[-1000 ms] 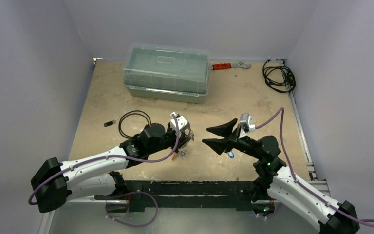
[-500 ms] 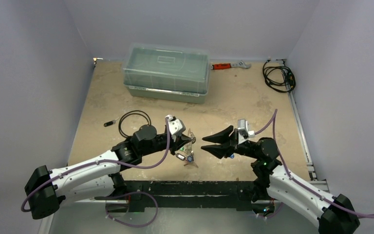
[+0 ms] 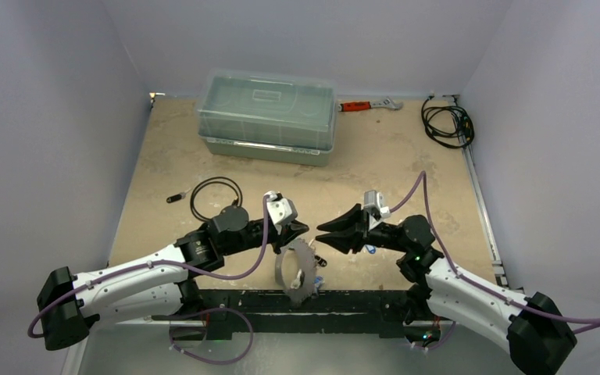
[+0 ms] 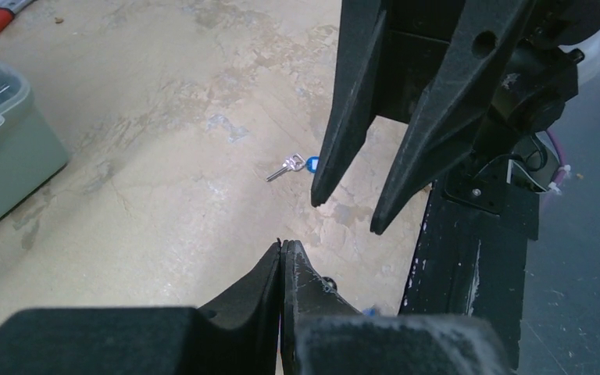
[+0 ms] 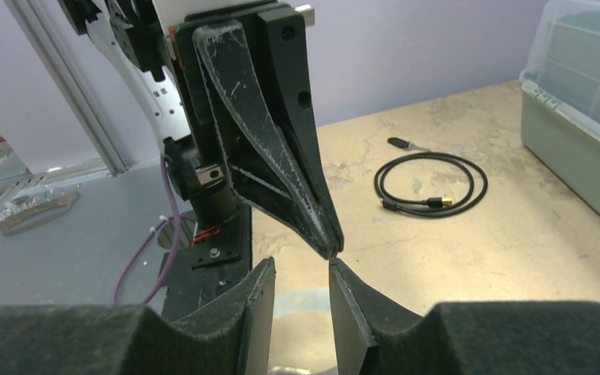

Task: Put the keys on the keyring

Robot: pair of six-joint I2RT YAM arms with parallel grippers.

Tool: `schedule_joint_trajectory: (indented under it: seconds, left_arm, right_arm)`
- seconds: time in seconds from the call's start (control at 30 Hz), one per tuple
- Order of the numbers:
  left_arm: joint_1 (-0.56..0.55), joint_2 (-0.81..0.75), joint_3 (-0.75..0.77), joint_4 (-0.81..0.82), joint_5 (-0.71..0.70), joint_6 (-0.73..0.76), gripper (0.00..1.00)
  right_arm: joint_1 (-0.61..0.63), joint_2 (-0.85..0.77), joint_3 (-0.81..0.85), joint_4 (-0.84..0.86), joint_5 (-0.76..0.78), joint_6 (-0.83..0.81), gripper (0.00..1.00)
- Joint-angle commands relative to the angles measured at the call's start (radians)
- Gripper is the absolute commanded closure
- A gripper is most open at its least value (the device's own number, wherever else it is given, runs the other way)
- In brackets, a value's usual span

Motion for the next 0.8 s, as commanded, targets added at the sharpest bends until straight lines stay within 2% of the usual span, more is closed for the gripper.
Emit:
schedule_joint_trajectory:
  seconds: [0.0,0.1,0.17,0.23,0.3,0.37,0.43,0.53,0.63,0.77]
  left_arm:
    - [-0.002,0.002,-0.004,0.029,-0.074,0.014,1.0]
    - [-0.002,0.009,-0.002,0.016,-0.209,-0.009,1.0]
    - [-0.002,0.008,-0.003,0.001,-0.317,-0.028,1.0]
    - [-0.002,0.008,0.002,-0.014,-0.416,-0.042,0.93]
    - [-0.003,0.006,0.004,-0.024,-0.511,-0.053,0.84]
    - [-0.003,0.002,0.003,-0.026,-0.6,-0.068,0.64]
    - [-0.003,0.002,0.003,-0.033,-0.676,-0.082,0.47]
    - [0.0,0.013,0.009,-0.066,-0.831,-0.121,0.24]
    - [0.001,0.028,0.011,-0.1,-0.943,-0.158,0.16]
    - [0.002,0.02,0.006,-0.122,-0.999,-0.19,0.15]
  right_arm:
    - [0.037,0.02,0.039,-0.038,0.083,-0.078,0.64]
    - [0.056,0.003,0.049,-0.128,0.223,-0.12,0.58]
    - [0.066,-0.008,0.057,-0.176,0.261,-0.129,0.58]
    - [0.102,0.005,0.066,-0.209,0.289,-0.126,0.59]
    - [0.167,0.049,0.089,-0.256,0.35,-0.129,0.58]
    - [0.253,0.108,0.108,-0.286,0.437,-0.144,0.57]
    - [0.361,0.176,0.141,-0.318,0.526,-0.17,0.55]
    - [0.452,0.298,0.192,-0.358,0.586,-0.194,0.54]
    - [0.529,0.437,0.252,-0.372,0.611,-0.223,0.54]
    - [0.592,0.599,0.354,-0.383,0.633,-0.266,0.55]
